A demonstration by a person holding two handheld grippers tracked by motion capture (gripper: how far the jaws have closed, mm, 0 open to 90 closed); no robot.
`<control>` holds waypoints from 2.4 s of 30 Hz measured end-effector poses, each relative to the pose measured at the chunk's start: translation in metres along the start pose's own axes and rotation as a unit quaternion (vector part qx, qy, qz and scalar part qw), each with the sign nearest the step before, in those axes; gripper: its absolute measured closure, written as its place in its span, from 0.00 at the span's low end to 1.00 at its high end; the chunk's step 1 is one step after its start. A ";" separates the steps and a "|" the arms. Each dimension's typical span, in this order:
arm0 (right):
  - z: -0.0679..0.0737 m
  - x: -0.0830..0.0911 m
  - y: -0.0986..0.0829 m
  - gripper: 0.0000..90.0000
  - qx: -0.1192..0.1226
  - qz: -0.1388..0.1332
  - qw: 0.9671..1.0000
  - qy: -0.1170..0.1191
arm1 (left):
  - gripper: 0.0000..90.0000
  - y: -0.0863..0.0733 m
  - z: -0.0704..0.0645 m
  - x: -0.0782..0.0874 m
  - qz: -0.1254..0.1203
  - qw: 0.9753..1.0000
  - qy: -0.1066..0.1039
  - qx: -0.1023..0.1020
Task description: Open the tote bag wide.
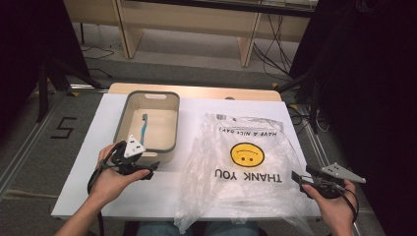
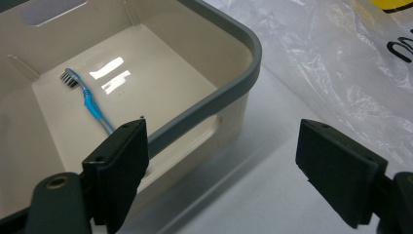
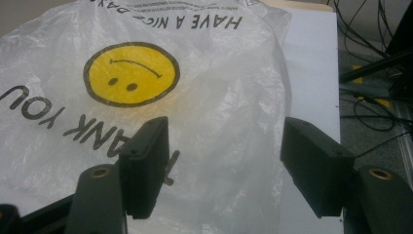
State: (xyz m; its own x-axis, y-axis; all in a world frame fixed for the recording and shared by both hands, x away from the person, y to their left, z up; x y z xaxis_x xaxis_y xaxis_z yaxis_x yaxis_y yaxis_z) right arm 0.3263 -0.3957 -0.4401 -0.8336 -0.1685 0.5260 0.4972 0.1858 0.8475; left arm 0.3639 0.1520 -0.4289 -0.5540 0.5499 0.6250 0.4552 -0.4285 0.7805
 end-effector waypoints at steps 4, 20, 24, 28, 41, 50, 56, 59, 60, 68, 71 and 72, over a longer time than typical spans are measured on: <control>-0.001 0.000 0.000 0.40 -0.002 0.001 1.000 -0.002 | 0.22 0.001 -0.003 -0.001 0.000 1.000 -0.004 -0.002; -0.001 -0.003 -0.002 0.40 0.001 0.032 0.999 -0.019 | 0.24 0.001 -0.016 -0.006 0.006 1.000 -0.021 -0.007; -0.002 -0.005 -0.004 0.40 0.000 0.048 0.999 -0.025 | 0.25 0.003 -0.021 -0.009 0.006 1.000 -0.028 -0.008; -0.003 -0.007 -0.006 0.40 0.004 0.059 0.998 -0.026 | 0.26 0.004 -0.025 -0.012 0.005 0.999 -0.031 -0.007; -0.006 -0.010 -0.009 0.42 0.006 0.078 0.996 -0.036 | 0.29 0.010 -0.048 -0.024 0.002 0.997 -0.073 0.004; -0.007 -0.016 -0.014 0.45 0.001 0.106 0.993 -0.046 | 0.31 0.018 -0.071 -0.045 0.020 0.995 -0.093 -0.009; -0.005 -0.018 -0.016 0.48 0.002 0.118 0.992 -0.044 | 0.32 0.017 -0.080 -0.064 0.051 0.993 -0.103 -0.014; -0.006 -0.019 -0.016 0.48 0.003 0.119 0.992 -0.044 | 0.32 0.017 -0.082 -0.070 0.059 0.993 -0.105 -0.013; -0.006 -0.019 -0.016 0.48 0.003 0.119 0.992 -0.044 | 0.32 0.017 -0.082 -0.071 0.060 0.992 -0.106 -0.013; -0.006 -0.020 -0.016 0.49 0.001 0.118 0.992 -0.045 | 0.32 0.017 -0.083 -0.076 0.064 0.993 -0.101 -0.020; -0.006 -0.021 -0.016 0.50 -0.001 0.121 0.992 -0.045 | 0.33 0.018 -0.083 -0.078 0.070 0.993 -0.095 -0.020; -0.006 -0.021 -0.016 0.50 -0.002 0.122 0.991 -0.044 | 0.34 0.018 -0.083 -0.079 0.071 0.993 -0.095 -0.019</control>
State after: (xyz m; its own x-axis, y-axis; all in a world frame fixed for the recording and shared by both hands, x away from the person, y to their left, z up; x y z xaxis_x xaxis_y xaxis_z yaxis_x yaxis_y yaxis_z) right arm 0.3372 -0.4007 -0.4644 -0.7055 -0.0336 0.7079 0.6879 0.2077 0.6954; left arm 0.3576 0.0411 -0.4634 -0.3429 0.6054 0.7182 0.4907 -0.5365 0.6865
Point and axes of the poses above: each handheld gripper's, and its own axes: x roughly backward along the jaws, y roughly out of its top, z roughly to its left, the point moved 1 cm from there along -x, roughly forward along the jaws, and after that the axes turned 10 degrees about -y, right-handed, at the moved point
